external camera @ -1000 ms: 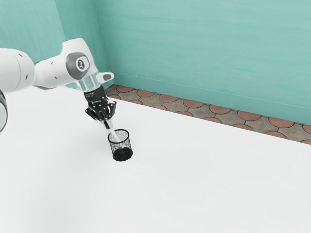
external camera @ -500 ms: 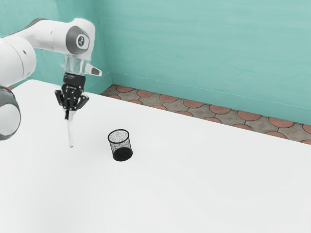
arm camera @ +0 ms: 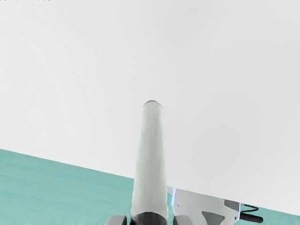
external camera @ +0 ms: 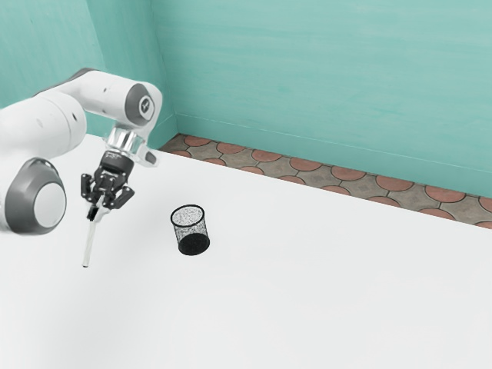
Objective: Take the marker out of the pen holder and place it to the left of the pen holder.
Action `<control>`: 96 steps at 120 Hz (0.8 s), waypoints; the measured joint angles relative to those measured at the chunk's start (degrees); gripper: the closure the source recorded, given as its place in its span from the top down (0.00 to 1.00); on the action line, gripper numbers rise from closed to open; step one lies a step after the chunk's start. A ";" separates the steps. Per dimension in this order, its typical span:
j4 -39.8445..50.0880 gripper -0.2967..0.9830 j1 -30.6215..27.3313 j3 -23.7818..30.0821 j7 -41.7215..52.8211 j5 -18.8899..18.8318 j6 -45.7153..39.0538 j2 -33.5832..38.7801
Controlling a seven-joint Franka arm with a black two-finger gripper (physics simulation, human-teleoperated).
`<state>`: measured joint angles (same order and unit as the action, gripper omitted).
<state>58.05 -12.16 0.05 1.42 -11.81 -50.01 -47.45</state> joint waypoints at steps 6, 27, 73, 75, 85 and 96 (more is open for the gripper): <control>-0.01 0.36 -0.33 0.14 -0.14 0.26 -0.34 -0.31; -1.00 0.59 -1.48 0.71 -0.48 4.68 -7.14 0.71; 22.72 0.74 1.62 9.09 -1.15 8.97 -32.58 31.92; 23.93 0.74 2.32 8.68 -1.18 8.99 -33.48 33.17; 26.45 0.75 3.71 7.53 -0.99 10.38 -36.27 36.20; 27.04 0.76 7.94 2.65 -1.11 11.41 -37.77 39.10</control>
<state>85.09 -4.22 2.70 0.30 -0.40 -87.79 -8.36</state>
